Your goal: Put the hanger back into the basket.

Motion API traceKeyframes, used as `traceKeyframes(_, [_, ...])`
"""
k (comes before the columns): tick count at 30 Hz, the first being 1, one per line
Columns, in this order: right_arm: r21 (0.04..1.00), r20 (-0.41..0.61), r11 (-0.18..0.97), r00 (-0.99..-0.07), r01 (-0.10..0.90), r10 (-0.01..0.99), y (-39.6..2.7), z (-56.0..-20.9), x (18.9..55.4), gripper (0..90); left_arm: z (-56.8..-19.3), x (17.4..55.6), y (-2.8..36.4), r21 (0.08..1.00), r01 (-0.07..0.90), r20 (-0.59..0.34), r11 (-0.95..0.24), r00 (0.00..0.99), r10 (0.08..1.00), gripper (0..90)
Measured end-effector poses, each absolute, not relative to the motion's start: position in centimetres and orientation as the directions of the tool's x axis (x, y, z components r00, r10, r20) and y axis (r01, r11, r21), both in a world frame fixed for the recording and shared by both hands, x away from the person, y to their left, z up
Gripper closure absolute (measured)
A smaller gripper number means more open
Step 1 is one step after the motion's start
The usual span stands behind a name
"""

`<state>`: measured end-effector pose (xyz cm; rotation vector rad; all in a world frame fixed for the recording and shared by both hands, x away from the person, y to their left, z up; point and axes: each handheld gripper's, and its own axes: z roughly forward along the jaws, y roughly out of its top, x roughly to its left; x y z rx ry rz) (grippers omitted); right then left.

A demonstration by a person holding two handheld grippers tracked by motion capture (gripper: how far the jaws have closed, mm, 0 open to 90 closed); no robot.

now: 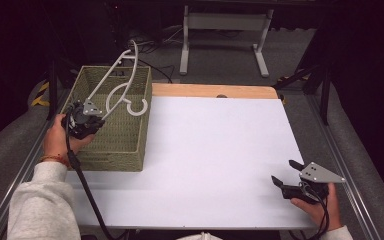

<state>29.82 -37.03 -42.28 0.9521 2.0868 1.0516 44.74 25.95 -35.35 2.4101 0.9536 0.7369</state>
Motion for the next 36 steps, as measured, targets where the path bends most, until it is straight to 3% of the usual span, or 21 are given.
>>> traceKeyframes(20, [0.838, -0.194, 0.434, -0.563, 0.33, 0.803, -36.9, -42.4, 29.8, 19.7, -36.3, 45.4, 27.1, 0.532, 0.528, 0.246, -0.662, 0.651, 0.718, 80.7])
traceKeyframes(26, [0.84, -0.194, 0.434, -0.564, 0.327, 0.802, -36.9, -42.3, 29.8, 19.7, -35.9, 44.9, 27.4, 0.574, 0.522, 0.237, -0.631, 0.632, 0.738, 64.4])
traceKeyframes(36, [0.837, -0.195, 0.437, -0.568, 0.328, 0.8, -36.8, -42.4, 29.9, 19.7, -35.0, 44.5, 26.6, 0.64, 0.483, 0.219, -0.598, 0.631, 0.744, 54.5])
